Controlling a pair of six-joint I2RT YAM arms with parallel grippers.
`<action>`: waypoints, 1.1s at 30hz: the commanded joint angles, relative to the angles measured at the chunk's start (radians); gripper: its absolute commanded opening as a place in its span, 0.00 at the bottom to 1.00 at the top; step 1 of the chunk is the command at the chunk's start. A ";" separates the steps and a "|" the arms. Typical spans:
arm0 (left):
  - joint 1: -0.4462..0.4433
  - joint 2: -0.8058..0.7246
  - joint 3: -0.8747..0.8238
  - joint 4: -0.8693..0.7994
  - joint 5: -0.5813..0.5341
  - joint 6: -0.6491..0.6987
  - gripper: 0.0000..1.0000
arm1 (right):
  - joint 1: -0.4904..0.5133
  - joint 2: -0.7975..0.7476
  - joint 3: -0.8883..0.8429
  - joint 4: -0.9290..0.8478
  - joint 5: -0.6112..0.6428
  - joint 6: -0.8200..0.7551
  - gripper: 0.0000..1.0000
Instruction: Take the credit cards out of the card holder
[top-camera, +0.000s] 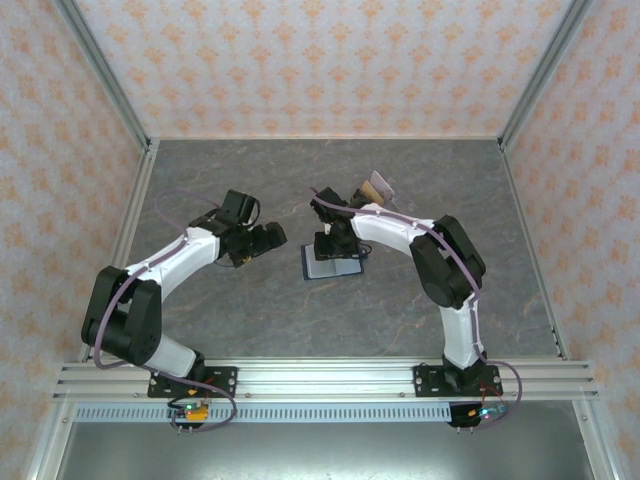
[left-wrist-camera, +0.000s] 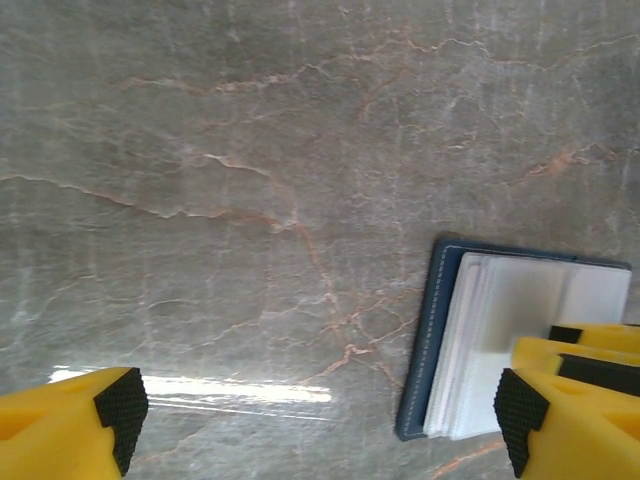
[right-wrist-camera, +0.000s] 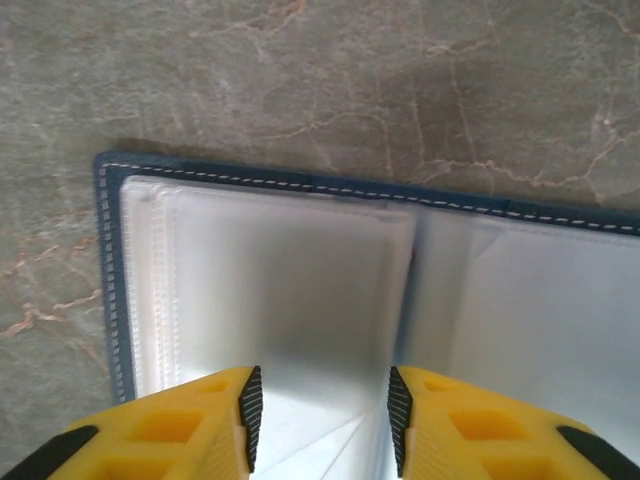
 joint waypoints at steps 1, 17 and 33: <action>-0.031 0.029 0.022 0.039 0.010 -0.028 0.91 | -0.001 0.017 0.021 -0.038 0.055 -0.061 0.38; -0.156 0.173 0.092 0.142 0.062 -0.147 0.57 | -0.020 -0.002 -0.092 0.065 0.014 -0.025 0.28; -0.188 0.273 0.123 0.230 0.164 -0.179 0.28 | -0.071 -0.015 -0.146 0.125 -0.069 0.012 0.21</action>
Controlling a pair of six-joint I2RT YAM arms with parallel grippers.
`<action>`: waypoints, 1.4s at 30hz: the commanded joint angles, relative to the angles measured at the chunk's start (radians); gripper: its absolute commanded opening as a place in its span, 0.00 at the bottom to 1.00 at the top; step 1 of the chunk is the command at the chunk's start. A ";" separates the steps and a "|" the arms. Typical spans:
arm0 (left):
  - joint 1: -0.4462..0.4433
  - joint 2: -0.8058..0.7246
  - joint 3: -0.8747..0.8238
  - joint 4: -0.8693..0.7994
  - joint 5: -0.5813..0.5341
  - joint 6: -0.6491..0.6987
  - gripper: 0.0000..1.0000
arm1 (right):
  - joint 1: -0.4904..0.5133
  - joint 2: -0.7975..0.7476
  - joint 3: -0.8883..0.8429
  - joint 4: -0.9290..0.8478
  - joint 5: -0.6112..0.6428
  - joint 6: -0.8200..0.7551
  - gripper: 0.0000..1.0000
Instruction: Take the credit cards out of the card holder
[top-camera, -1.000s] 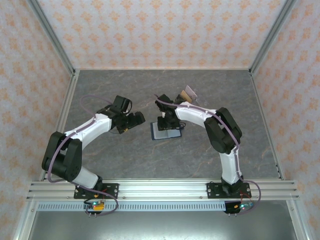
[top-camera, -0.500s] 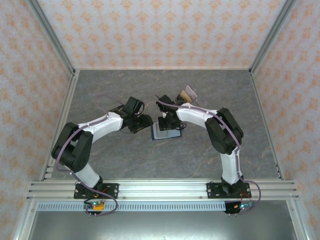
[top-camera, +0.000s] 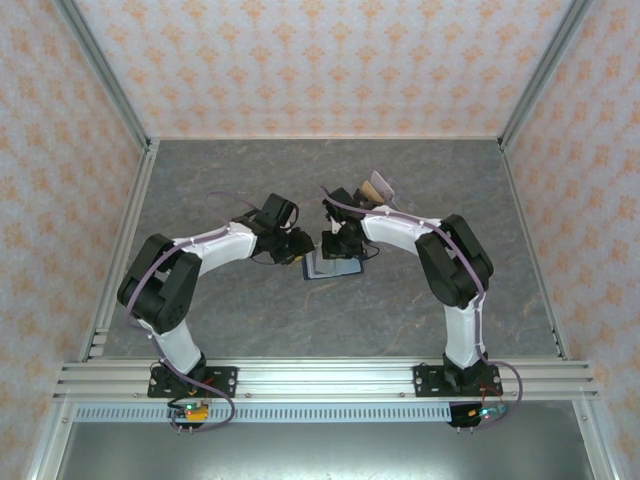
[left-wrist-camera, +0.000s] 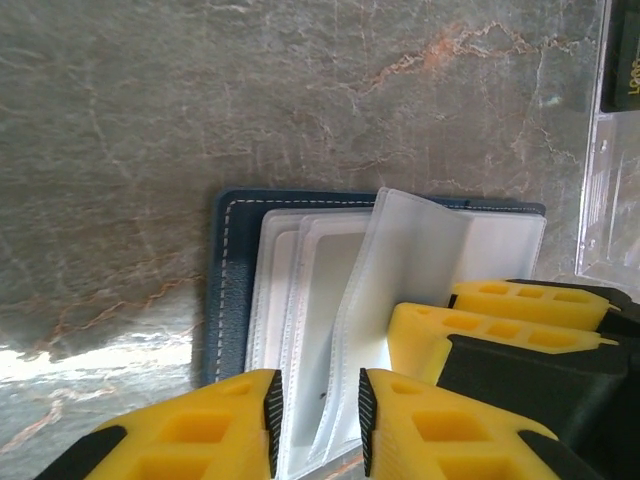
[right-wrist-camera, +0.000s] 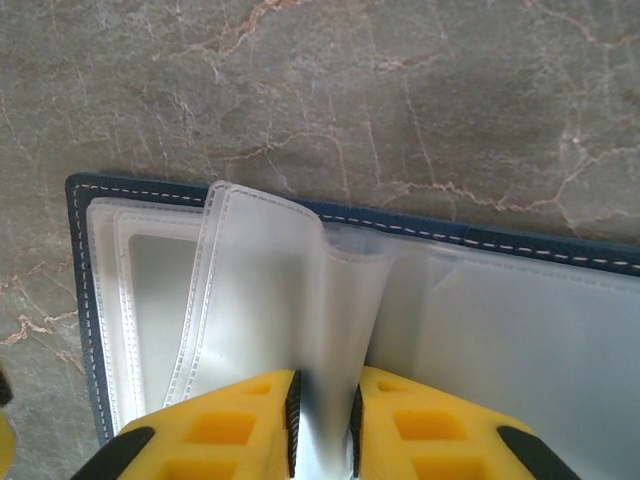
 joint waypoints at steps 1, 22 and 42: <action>-0.020 0.028 0.030 0.030 0.026 -0.006 0.28 | -0.012 0.018 -0.040 -0.003 0.026 0.013 0.21; -0.044 0.060 -0.036 0.087 0.063 -0.015 0.27 | -0.034 0.020 -0.053 0.023 -0.015 0.025 0.18; -0.058 0.069 -0.043 0.106 0.086 0.025 0.23 | -0.053 -0.089 -0.160 0.180 -0.044 0.051 0.35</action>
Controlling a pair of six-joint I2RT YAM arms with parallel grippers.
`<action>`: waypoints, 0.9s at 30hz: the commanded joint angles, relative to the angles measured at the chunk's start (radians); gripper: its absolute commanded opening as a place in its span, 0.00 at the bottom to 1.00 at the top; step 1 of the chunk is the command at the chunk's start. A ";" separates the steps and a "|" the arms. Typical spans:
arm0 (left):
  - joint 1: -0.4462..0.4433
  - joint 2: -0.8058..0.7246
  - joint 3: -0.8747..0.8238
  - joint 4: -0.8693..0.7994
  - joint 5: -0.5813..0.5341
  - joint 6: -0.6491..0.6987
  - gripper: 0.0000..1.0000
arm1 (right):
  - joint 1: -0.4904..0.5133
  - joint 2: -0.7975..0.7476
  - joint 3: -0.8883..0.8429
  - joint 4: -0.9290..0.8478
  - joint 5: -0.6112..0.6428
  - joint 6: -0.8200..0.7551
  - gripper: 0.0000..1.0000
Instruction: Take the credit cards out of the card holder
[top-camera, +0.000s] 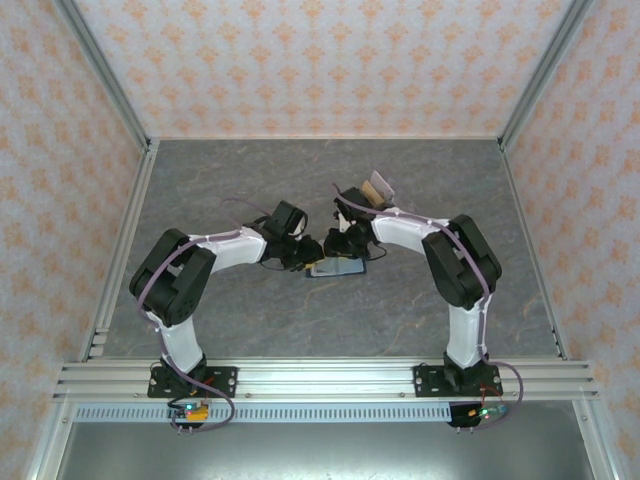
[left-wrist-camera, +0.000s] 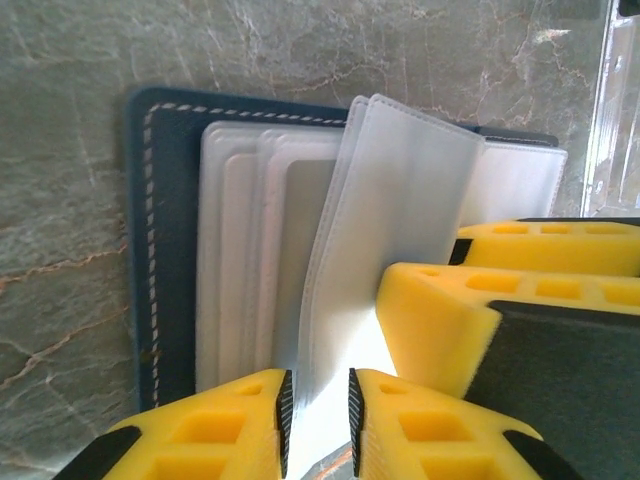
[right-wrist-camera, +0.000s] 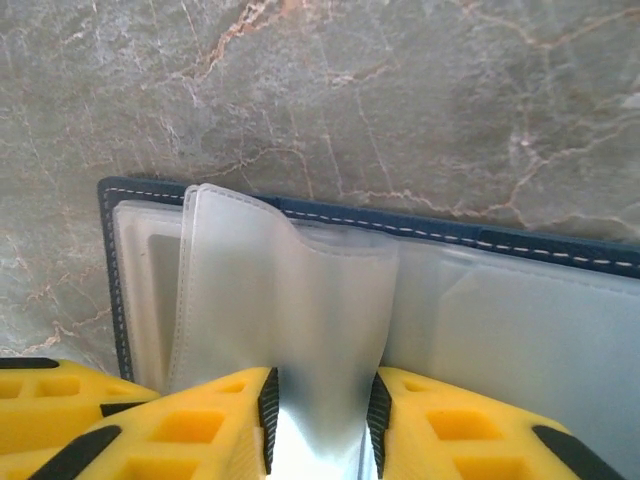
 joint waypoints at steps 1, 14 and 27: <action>-0.012 0.005 -0.019 0.008 0.005 0.024 0.23 | -0.002 -0.066 -0.077 0.080 0.053 0.015 0.36; -0.015 0.021 0.006 0.067 0.060 0.006 0.26 | -0.031 -0.215 -0.210 0.240 0.088 0.075 0.41; -0.035 0.052 0.061 0.056 0.088 0.020 0.31 | -0.073 -0.312 -0.297 0.306 0.173 0.134 0.41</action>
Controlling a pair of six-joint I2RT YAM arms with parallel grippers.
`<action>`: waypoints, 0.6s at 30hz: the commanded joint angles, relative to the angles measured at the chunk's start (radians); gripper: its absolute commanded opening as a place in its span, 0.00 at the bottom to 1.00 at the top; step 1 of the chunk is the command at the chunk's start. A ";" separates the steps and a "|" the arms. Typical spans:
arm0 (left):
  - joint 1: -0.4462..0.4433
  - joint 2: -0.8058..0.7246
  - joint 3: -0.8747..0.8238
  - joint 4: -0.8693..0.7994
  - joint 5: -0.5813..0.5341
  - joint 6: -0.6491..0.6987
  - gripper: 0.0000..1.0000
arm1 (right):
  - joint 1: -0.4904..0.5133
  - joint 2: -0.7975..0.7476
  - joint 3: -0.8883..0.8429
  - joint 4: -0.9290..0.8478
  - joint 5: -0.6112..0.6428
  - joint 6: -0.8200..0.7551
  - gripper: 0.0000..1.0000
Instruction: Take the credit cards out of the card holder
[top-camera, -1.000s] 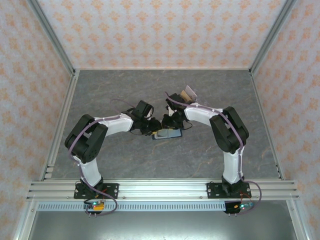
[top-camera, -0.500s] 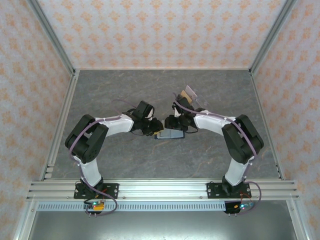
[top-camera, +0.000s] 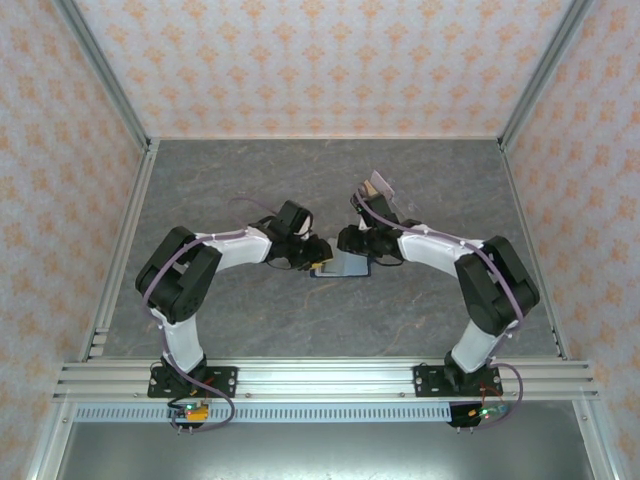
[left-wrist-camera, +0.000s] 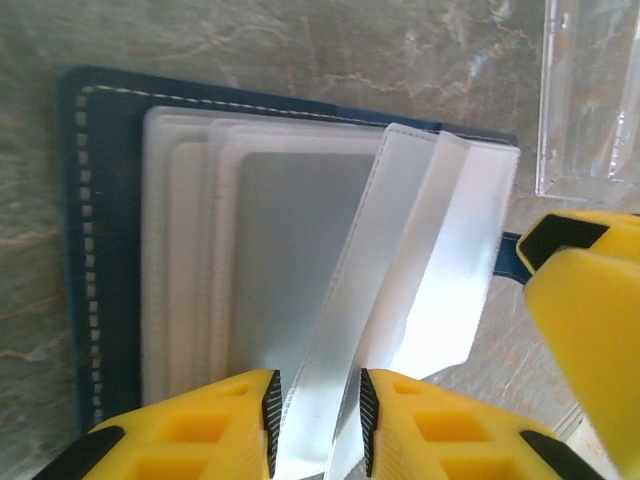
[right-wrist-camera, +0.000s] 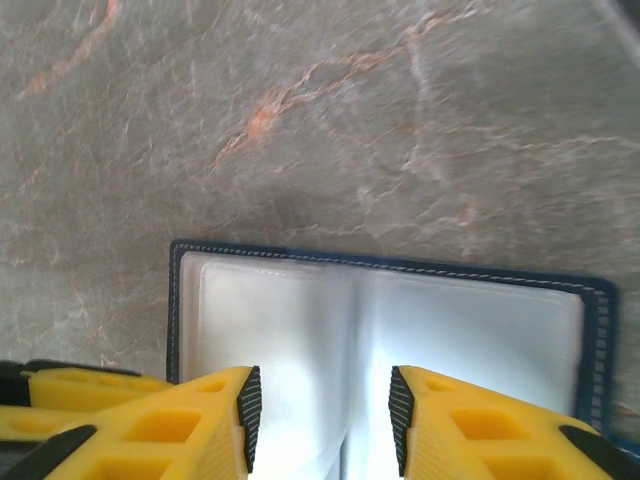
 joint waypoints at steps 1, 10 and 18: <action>-0.016 0.018 0.039 0.003 0.028 0.020 0.31 | -0.023 -0.063 -0.034 0.059 0.064 0.038 0.41; -0.054 0.025 0.109 -0.009 0.048 0.029 0.36 | -0.037 -0.127 -0.081 0.076 0.152 0.061 0.42; -0.090 0.062 0.164 0.013 0.048 -0.027 0.43 | -0.049 -0.241 -0.141 0.074 0.289 0.084 0.44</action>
